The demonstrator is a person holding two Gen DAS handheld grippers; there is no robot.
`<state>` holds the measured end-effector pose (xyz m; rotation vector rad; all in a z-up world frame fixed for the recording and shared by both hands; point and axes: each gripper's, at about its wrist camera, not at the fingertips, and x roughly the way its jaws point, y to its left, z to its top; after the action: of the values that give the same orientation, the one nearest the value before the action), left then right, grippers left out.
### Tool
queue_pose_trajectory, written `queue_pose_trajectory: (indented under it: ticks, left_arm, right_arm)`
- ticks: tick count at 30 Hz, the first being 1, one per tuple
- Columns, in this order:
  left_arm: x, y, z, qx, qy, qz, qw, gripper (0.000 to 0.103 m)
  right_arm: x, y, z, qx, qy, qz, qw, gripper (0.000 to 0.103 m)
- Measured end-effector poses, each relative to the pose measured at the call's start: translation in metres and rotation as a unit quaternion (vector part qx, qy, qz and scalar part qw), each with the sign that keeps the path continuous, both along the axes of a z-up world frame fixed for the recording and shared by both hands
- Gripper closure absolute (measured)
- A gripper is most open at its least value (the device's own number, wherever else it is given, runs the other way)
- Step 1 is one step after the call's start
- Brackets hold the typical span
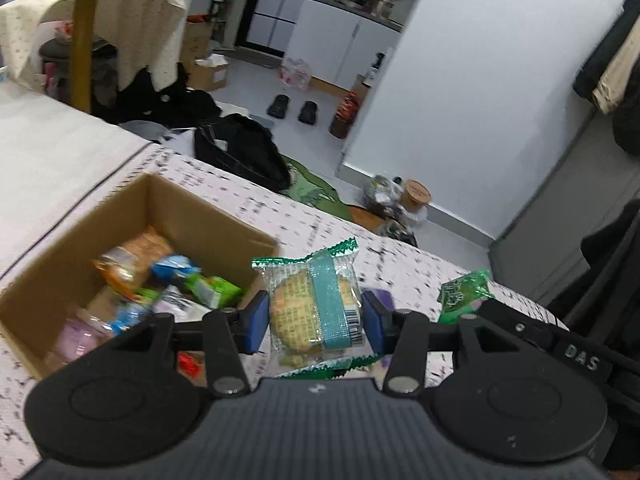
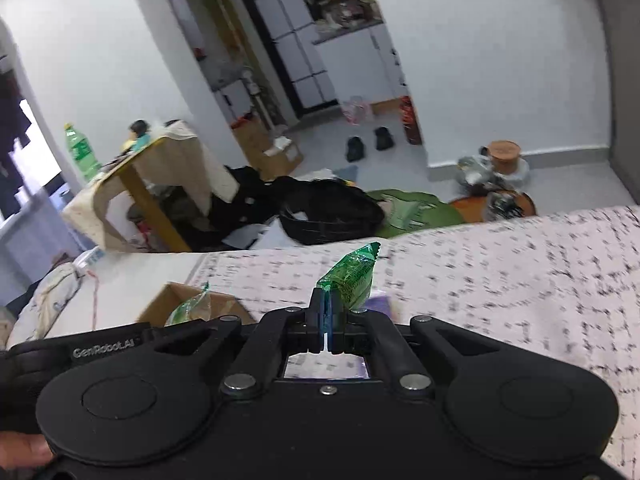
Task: Organize snacks
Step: 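Carry both packets over the cardboard box and open both tools to drop them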
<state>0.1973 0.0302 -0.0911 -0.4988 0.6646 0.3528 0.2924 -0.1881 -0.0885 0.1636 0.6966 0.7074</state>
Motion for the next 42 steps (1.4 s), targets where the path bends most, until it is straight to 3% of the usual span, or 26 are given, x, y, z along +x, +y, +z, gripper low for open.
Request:
queue_pose_trajectory:
  ticks: [13,27,35,37,42]
  left_arm:
    - [-0.047,0.057,0.013,0.003,0.024,0.065,0.9976,0.055]
    - [-0.069,0.078,0.006,0.002,0.069,0.079,0.9945,0.055]
    - [-0.089,0.096,0.013,0.011,0.079,0.106,0.9912,0.044]
    - [-0.095,0.1,0.016,0.013,0.075,0.113,0.9906,0.037]
    - [-0.1,0.107,0.02,0.012,0.076,0.122,0.9895,0.033]
  right_arm:
    - [-0.025,0.053,0.025,0.016,-0.036,0.095,0.995,0.102]
    - [-0.058,0.089,0.028,0.022,-0.035,0.17,0.985,0.102]
    - [-0.075,0.111,0.018,0.009,-0.017,0.205,0.978,0.102]
    - [-0.08,0.115,0.016,0.004,-0.013,0.212,0.977,0.102]
    - [-0.087,0.125,0.012,-0.01,-0.001,0.236,0.972,0.098]
